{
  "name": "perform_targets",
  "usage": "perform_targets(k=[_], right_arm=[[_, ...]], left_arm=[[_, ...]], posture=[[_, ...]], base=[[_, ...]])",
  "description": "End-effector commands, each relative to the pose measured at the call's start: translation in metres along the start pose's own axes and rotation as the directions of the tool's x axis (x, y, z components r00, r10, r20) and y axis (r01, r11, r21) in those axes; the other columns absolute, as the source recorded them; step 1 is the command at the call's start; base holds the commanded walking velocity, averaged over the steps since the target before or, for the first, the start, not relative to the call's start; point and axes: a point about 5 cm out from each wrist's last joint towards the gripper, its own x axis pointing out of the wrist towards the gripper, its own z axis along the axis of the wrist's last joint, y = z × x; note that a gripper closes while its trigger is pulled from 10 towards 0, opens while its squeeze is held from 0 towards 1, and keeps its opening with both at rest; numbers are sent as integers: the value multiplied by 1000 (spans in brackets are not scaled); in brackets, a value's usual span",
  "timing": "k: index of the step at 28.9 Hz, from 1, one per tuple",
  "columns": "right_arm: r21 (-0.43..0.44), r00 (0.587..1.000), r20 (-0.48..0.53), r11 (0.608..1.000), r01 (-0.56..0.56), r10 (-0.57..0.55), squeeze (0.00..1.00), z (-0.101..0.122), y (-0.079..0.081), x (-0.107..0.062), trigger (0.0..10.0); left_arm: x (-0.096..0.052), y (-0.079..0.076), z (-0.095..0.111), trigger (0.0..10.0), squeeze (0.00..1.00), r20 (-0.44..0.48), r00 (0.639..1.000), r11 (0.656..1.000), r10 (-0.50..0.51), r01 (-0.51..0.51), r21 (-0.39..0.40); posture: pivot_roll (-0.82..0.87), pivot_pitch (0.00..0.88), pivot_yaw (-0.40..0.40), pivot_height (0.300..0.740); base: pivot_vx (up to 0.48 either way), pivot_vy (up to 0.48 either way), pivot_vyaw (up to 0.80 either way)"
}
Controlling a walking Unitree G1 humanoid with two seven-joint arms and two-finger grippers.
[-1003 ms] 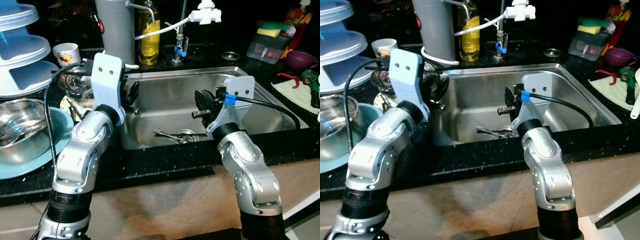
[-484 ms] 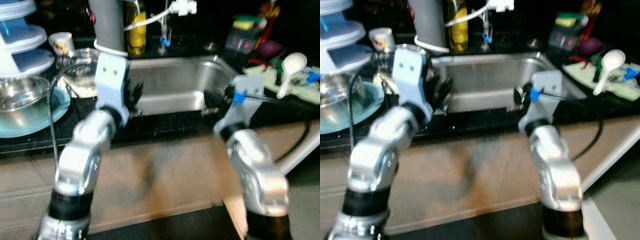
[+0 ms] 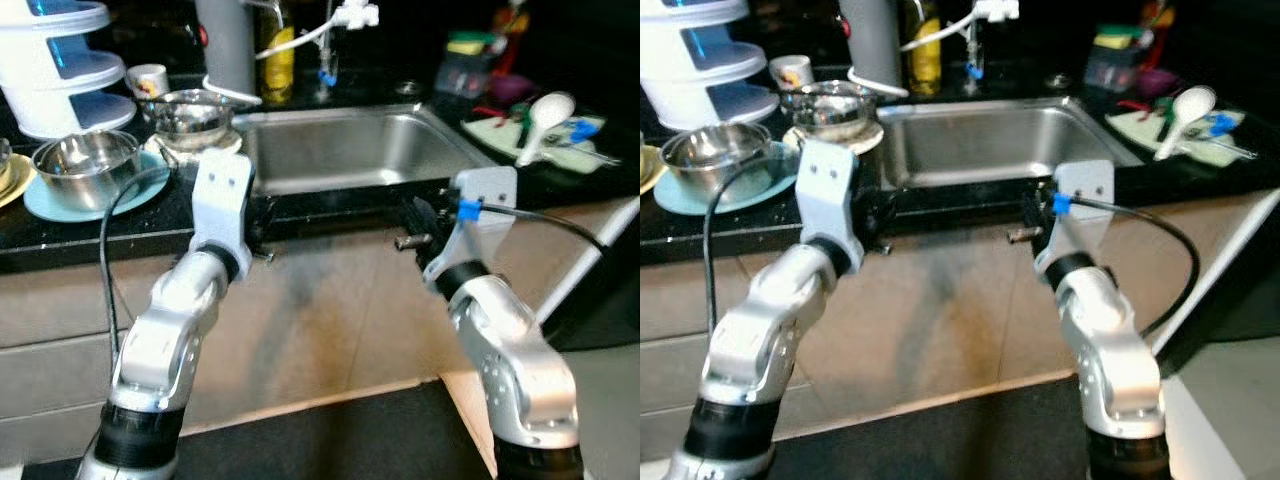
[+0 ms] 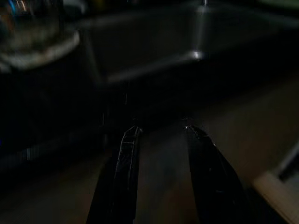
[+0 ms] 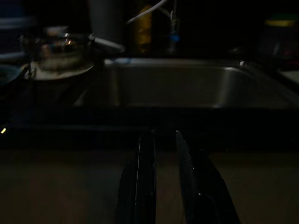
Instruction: Kitchen organization
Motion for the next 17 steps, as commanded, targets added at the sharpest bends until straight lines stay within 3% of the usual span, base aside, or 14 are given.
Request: perform_targets(k=[1, 4, 5, 7, 14, 17], right_arm=[[9, 1000, -19, 1000, -14, 14, 0, -3, 2, -1, 10000], [18, 999, -30, 1000, -20, 20, 0, -5, 3, -2, 10000], [56, 995, -77, 996, -64, 68, 0, -19, 8, -6, 10000], [97, 983, -136, 989, -113, 125, 0, -37, 11, -14, 10000], [217, 923, -311, 963, -161, 224, 0, -95, 6, -48, 10000], [238, 911, -341, 959, -155, 232, 0, -104, 4, -54, 10000]], left_arm=[[-3, -2, 2, 10000, 0, 4, 1000, 1000, 2, -2, 0], [-5, -1, -2, 10000, 0, -10, 1000, 1000, 10, -10, 9], [-12, 3, -19, 10000, 0, -67, 997, 999, 49, -48, 24], [-21, 5, -35, 10000, 0, -107, 993, 998, 58, -54, 39], [-49, 0, -75, 10000, 0, -236, 971, 993, -22, 48, 104], [-54, -1, -82, 10000, 0, -263, 964, 992, -35, 65, 106]], posture=[[-76, 155, -54, 740], [-70, 158, -57, 740], [-68, 161, -60, 740], [-67, 161, -59, 740], [-59, 164, -50, 740], [-57, 164, -48, 740]], base=[[0, 0, 0], [0, 0, 0], [0, 0, 0], [0, 0, 0], [0, 0, 0], [0, 0, 0]])
